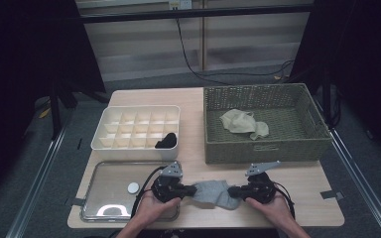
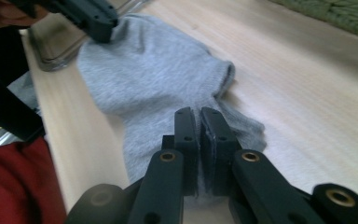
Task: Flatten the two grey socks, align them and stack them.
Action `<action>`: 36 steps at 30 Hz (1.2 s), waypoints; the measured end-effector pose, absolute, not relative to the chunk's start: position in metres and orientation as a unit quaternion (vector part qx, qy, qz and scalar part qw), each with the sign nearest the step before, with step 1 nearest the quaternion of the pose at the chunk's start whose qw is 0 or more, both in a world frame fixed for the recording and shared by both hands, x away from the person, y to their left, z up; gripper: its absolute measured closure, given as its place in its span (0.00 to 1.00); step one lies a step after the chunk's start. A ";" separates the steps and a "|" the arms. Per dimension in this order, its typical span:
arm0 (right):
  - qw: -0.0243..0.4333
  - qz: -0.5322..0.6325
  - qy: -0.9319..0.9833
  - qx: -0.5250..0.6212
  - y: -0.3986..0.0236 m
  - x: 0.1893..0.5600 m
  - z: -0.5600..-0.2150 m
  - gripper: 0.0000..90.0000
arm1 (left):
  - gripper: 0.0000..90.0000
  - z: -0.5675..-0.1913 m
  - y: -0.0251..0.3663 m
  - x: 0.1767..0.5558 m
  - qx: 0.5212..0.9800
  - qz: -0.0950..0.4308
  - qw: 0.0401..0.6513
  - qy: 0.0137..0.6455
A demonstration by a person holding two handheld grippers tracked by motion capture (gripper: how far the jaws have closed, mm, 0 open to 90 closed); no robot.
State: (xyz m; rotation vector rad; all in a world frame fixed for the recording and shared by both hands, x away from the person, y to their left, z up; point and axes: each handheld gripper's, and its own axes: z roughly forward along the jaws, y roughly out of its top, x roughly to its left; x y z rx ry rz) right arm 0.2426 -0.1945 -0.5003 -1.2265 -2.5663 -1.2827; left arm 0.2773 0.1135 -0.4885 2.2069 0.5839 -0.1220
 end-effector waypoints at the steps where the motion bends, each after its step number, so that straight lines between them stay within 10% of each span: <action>1: 0.009 -0.411 -0.823 -0.393 -0.195 0.244 -0.501 0.95 | 0.96 -0.489 0.113 0.277 0.878 -0.051 0.415 0.233; 36: -0.014 -0.428 -0.815 -0.391 -0.199 0.251 -0.506 0.89 | 0.87 -0.495 0.097 0.277 0.891 -0.042 0.406 0.197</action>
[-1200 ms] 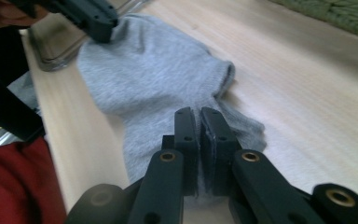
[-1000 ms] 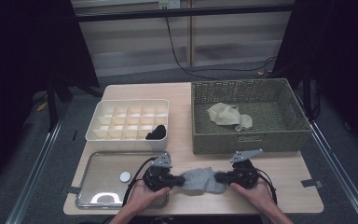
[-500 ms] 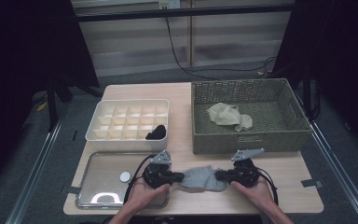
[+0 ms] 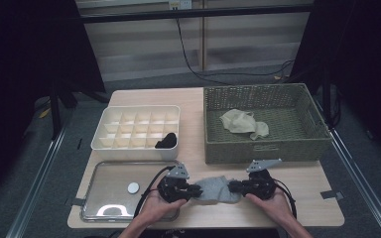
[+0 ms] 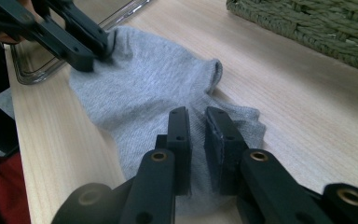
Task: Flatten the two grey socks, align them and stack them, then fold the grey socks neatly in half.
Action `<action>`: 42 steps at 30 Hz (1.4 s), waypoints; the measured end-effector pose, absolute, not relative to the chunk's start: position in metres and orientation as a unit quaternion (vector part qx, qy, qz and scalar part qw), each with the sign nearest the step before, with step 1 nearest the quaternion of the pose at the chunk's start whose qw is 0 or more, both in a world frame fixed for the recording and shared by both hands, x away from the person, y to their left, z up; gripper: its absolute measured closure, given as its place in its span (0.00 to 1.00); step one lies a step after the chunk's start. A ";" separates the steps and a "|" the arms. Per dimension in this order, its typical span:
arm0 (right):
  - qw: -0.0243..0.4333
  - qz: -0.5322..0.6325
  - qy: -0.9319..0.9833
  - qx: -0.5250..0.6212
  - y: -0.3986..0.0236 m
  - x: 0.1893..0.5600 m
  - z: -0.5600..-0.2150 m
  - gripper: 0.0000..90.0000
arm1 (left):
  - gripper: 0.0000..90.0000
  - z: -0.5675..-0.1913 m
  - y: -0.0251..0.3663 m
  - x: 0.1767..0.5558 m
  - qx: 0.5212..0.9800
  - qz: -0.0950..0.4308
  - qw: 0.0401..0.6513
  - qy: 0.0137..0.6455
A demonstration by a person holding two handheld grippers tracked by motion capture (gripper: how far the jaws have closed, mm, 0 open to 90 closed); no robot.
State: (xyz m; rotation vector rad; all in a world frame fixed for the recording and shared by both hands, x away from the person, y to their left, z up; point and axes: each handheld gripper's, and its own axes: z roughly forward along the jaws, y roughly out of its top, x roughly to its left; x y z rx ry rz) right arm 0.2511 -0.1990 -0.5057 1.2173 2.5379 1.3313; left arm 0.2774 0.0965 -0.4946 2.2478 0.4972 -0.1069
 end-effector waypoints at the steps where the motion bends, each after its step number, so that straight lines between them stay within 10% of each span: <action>1: 0.019 0.428 0.816 0.387 -0.199 0.251 -0.506 0.89 | 0.87 -0.495 0.096 0.277 0.893 -0.043 0.402 0.198; 28: 0.027 0.426 0.800 0.421 -0.210 0.259 -0.504 0.69 | 0.87 -0.496 0.096 0.272 0.892 -0.061 0.401 0.201; 42: 0.050 0.411 0.814 0.407 -0.201 0.258 -0.506 0.84 | 0.90 -0.493 0.088 0.276 0.887 -0.056 0.414 0.195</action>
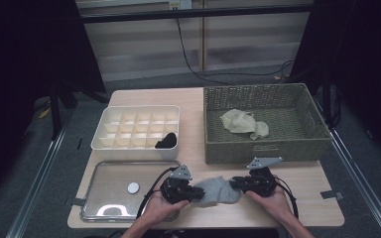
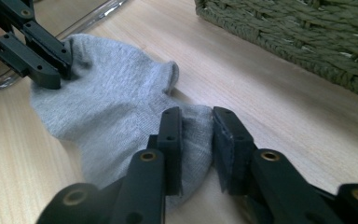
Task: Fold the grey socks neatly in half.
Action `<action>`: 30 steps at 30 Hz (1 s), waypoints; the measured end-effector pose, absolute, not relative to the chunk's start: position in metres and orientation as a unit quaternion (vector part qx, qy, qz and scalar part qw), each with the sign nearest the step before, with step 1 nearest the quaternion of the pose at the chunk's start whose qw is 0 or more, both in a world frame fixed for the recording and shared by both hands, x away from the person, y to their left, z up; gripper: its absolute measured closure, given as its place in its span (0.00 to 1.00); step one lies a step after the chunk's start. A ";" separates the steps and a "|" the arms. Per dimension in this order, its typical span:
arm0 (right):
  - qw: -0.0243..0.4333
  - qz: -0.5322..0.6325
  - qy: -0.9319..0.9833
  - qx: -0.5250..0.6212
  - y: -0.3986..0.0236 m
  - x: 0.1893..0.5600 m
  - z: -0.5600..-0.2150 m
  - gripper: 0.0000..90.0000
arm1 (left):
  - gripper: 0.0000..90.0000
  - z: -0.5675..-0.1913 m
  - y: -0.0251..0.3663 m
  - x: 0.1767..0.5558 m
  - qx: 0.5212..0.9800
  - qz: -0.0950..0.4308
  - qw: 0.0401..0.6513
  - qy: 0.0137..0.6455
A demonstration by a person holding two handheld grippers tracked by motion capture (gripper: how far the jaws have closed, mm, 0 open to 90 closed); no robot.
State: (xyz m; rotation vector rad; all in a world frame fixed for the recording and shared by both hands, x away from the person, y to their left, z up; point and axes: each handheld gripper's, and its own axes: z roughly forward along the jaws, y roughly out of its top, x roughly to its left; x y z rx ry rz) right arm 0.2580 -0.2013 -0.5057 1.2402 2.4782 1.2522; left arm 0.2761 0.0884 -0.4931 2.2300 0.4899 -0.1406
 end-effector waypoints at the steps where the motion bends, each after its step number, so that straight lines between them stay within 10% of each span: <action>1: 0.050 0.410 0.814 0.408 -0.201 0.258 -0.505 0.85 | 0.90 -0.490 0.084 0.278 0.886 -0.056 0.418 0.192; 19: 0.035 0.417 0.817 0.396 -0.193 0.265 -0.507 0.80 | 0.93 -0.501 0.059 0.287 0.893 -0.064 0.405 0.184; 30: 0.000 0.422 0.812 0.404 -0.189 0.269 -0.507 0.94 | 0.95 -0.501 0.061 0.288 0.893 -0.065 0.406 0.185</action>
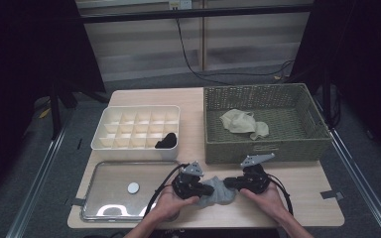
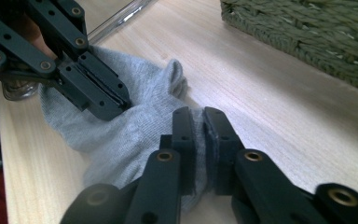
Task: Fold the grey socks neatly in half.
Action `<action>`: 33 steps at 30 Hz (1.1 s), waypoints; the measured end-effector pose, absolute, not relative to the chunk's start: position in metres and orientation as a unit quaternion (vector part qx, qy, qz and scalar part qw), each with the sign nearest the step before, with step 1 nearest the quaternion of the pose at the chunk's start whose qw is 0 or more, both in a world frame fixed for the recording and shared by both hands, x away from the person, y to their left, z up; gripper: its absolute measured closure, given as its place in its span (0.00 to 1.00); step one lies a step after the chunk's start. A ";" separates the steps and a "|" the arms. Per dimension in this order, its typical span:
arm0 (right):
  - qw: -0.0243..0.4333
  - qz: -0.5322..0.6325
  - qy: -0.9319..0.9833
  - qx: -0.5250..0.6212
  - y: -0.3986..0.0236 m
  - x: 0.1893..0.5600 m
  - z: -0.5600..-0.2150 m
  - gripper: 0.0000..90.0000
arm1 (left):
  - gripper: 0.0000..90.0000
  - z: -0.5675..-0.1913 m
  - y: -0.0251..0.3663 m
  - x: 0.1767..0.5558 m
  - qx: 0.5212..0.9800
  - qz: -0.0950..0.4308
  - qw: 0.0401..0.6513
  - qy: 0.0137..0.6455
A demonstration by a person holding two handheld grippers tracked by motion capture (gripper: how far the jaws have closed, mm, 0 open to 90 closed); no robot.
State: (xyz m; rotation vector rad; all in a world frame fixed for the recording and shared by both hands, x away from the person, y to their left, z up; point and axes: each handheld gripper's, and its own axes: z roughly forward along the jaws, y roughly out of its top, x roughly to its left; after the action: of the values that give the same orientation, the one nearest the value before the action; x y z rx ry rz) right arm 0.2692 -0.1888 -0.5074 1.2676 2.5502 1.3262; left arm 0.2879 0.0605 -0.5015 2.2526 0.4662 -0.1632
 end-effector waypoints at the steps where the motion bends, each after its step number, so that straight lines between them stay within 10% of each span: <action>1: -0.003 0.423 0.811 0.404 -0.189 0.269 -0.507 0.94 | 0.95 -0.501 0.061 0.288 0.893 -0.067 0.404 0.186; 33: -0.015 0.493 0.778 0.390 -0.181 0.263 -0.473 0.96 | 0.96 -0.503 0.054 0.287 0.890 -0.053 0.412 0.188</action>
State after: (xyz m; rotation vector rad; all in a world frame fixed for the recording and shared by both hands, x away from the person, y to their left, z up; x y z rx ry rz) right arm 0.2632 -0.1805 -0.4732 1.2370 2.4667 1.5642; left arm 0.2871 0.0540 -0.5025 2.2396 0.4728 -0.1329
